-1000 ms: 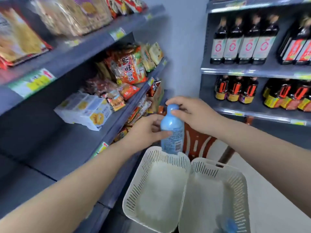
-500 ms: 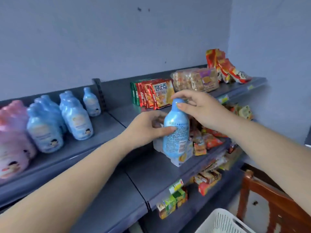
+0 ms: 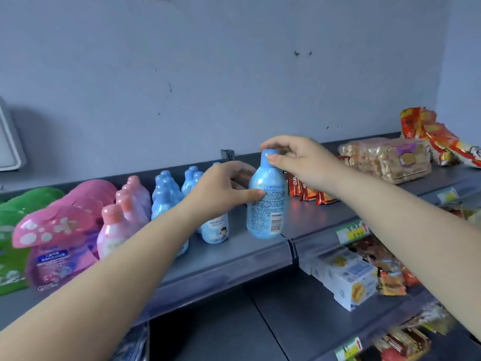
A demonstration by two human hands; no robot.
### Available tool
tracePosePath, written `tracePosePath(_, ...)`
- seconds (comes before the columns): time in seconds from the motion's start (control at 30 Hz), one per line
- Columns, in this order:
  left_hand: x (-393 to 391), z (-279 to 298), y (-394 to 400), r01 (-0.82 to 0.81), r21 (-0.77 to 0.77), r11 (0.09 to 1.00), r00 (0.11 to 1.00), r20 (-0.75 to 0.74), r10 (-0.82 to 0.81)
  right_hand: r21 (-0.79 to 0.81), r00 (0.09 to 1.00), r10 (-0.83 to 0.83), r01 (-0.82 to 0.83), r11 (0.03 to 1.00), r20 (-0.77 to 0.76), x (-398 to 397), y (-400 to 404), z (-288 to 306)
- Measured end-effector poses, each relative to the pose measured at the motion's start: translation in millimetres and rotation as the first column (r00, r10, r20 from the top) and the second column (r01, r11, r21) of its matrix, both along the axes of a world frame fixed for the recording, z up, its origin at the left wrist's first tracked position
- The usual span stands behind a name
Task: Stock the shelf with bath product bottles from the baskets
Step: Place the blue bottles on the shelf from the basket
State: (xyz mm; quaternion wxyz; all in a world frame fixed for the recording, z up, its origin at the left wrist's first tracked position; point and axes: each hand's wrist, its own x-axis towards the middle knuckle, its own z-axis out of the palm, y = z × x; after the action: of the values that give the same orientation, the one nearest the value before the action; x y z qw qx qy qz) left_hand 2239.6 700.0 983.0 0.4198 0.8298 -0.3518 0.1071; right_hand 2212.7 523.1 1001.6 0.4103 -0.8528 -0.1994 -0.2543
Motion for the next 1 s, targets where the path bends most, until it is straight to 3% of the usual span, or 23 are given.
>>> tracePosePath(0.37,44,20,-3,-0.121,0.001,0.993,0.992,0.048,0.121,-0.304,0.989,-0.146,0.139,0.943,-0.001,52,12,46)
tracePosePath(0.53,57,21,-14,-0.200,-0.106,0.974,0.979,0.029,0.204,-0.386,0.947,-0.284,0.321,0.865,0.151,74,17,64)
tracePosePath(0.7,74,32,-24,-0.274,-0.137,0.952,0.960,0.028,0.280,-0.329,0.889,-0.354,0.441,0.835,0.292,99,22,78)
tracePosePath(0.77,82,39,-24,-0.269,-0.140,0.953,0.963,-0.022,0.269,-0.266,0.921,-0.300,0.362,0.894,0.247,108,20,81)
tracePosePath(0.87,91,51,-17,-0.230,-0.137,0.963,0.972,-0.085,0.220,-0.137,0.991,-0.091,0.104,0.985,0.099,121,10,80)
tracePosePath(1.0,108,65,-6,-0.123,-0.044,0.991,0.984,-0.136,0.116,-0.075,0.990,0.139,-0.141,0.987,-0.040,141,-1,75)
